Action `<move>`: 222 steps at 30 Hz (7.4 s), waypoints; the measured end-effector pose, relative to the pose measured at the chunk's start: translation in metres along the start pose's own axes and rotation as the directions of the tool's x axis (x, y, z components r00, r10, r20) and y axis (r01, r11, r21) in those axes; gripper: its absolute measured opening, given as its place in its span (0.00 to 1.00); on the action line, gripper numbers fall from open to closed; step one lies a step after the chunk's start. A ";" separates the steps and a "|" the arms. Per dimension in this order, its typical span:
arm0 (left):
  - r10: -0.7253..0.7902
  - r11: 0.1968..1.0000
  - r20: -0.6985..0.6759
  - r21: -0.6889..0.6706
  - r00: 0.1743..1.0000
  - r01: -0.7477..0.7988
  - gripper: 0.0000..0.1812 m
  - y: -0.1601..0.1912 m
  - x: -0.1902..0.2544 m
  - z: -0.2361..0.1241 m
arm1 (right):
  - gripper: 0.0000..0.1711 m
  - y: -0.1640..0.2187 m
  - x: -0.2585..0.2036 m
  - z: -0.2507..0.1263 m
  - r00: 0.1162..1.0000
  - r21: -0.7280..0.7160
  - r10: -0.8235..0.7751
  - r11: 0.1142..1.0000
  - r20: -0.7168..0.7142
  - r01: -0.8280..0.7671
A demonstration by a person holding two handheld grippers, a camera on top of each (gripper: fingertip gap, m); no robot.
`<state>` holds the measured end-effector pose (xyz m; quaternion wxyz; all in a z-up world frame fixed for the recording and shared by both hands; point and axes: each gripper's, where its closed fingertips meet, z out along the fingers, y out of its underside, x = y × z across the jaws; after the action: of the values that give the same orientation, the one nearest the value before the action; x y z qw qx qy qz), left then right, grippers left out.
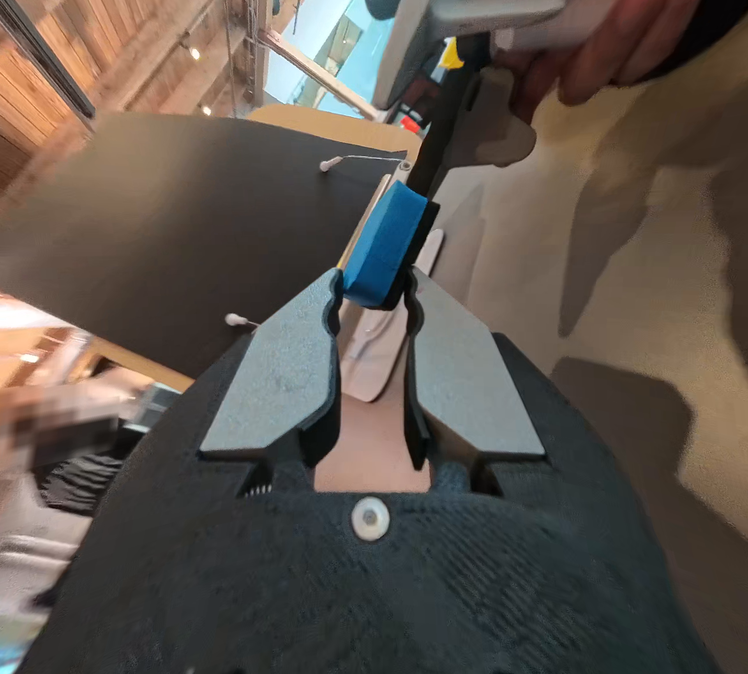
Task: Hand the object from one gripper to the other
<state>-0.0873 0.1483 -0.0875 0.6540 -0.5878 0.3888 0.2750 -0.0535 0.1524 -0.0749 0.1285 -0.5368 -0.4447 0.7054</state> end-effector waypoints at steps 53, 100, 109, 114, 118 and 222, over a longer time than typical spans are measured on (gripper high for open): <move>-0.787 0.607 -0.285 -0.193 0.547 0.771 0.20 0.020 0.018 0.003 | 0.13 -0.020 0.023 -0.008 0.103 -0.540 -0.836 0.437 -0.539 0.720; -0.740 0.672 -0.218 -0.209 0.636 0.710 0.18 0.029 0.018 0.006 | 0.14 -0.015 0.026 -0.004 0.467 -0.290 -0.677 0.696 -0.568 0.656; -0.335 0.927 -0.101 -0.215 0.937 0.308 0.23 0.043 0.019 0.008 | 0.13 -0.015 0.007 0.003 0.706 -0.097 -0.559 0.809 -0.436 0.580; -0.158 0.971 -0.111 -0.197 0.981 0.135 0.20 0.039 0.030 0.008 | 0.14 -0.017 0.006 0.001 0.734 -0.065 -0.535 0.824 -0.419 0.563; -0.202 0.965 -0.110 -0.193 0.973 0.178 0.19 0.037 0.029 0.009 | 0.14 -0.012 0.008 0.004 0.716 -0.103 -0.558 0.813 -0.420 0.574; -0.354 0.935 -0.223 -0.091 0.908 0.342 0.13 0.013 0.013 -0.004 | 0.27 0.013 -0.010 0.022 0.743 -0.180 -0.627 0.779 -0.232 0.601</move>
<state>-0.0916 0.1455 -0.1055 0.6267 -0.6923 0.3458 0.0920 -0.0645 0.1275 -0.0776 0.3896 -0.4596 -0.6065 0.5189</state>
